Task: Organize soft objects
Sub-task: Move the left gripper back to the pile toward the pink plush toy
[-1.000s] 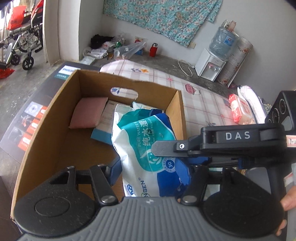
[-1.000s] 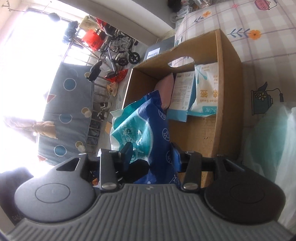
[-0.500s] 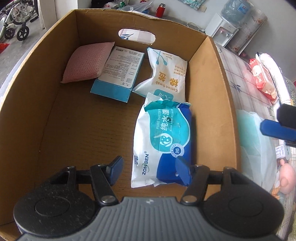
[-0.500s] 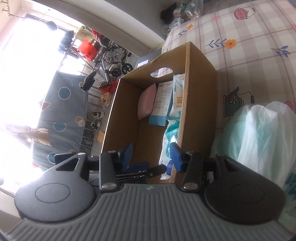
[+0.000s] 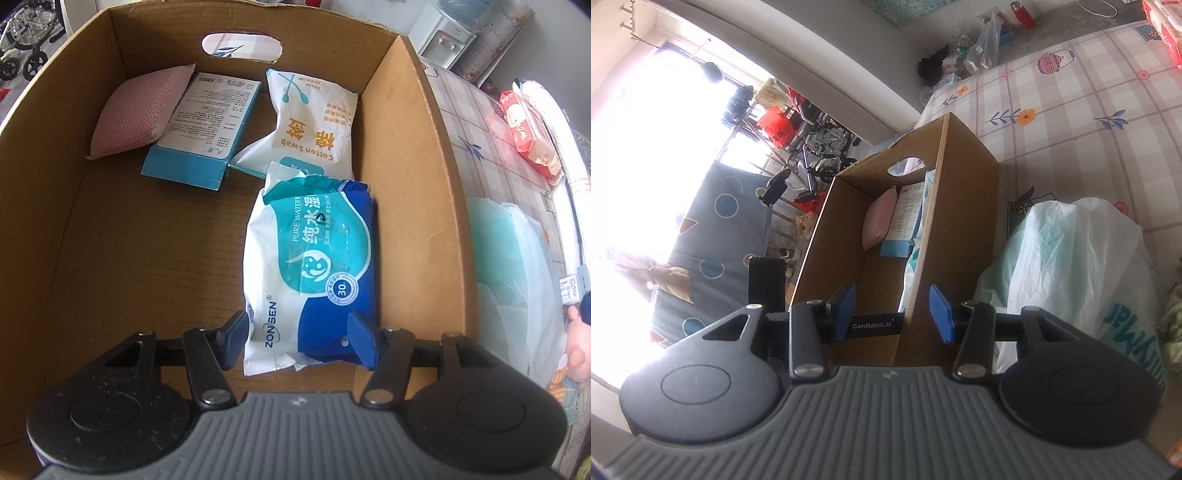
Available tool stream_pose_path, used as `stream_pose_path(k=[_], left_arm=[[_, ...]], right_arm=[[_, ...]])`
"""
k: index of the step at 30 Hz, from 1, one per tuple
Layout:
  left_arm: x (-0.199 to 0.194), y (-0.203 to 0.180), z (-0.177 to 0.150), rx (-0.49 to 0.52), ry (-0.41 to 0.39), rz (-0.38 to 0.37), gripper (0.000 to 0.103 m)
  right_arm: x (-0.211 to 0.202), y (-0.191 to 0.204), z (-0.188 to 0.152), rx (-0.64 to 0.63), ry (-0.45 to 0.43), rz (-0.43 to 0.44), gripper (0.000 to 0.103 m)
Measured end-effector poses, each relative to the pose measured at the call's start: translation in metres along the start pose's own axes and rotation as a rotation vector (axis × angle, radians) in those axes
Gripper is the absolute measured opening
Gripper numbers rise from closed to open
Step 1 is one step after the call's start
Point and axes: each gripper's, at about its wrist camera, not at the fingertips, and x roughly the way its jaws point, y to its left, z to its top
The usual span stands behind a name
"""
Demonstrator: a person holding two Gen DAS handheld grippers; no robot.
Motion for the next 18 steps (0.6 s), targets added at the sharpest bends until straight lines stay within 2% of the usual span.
stream_pose_path(k=[2, 6, 10, 14, 18], left_arm=[[-0.010, 0.001, -0.004, 0.000, -0.029, 0.015, 0.071], [-0.046, 0.001, -0.011, -0.026, -0.154, 0.045, 0.072], [-0.084, -0.015, -0.022, -0.012, -0.285, 0.036, 0.072], [-0.110, -0.056, -0.034, 0.076, -0.374, -0.022, 0.074], [-0.118, -0.110, -0.059, 0.189, -0.424, -0.112, 0.075]], right_arm=[[-0.010, -0.001, -0.005, -0.023, -0.023, -0.006, 0.046], [-0.037, -0.009, -0.008, -0.039, -0.075, -0.023, 0.046], [-0.076, -0.026, -0.008, -0.039, -0.133, -0.074, 0.047], [-0.121, -0.044, -0.013, -0.033, -0.206, -0.141, 0.048], [-0.166, -0.066, -0.023, -0.011, -0.276, -0.203, 0.050]])
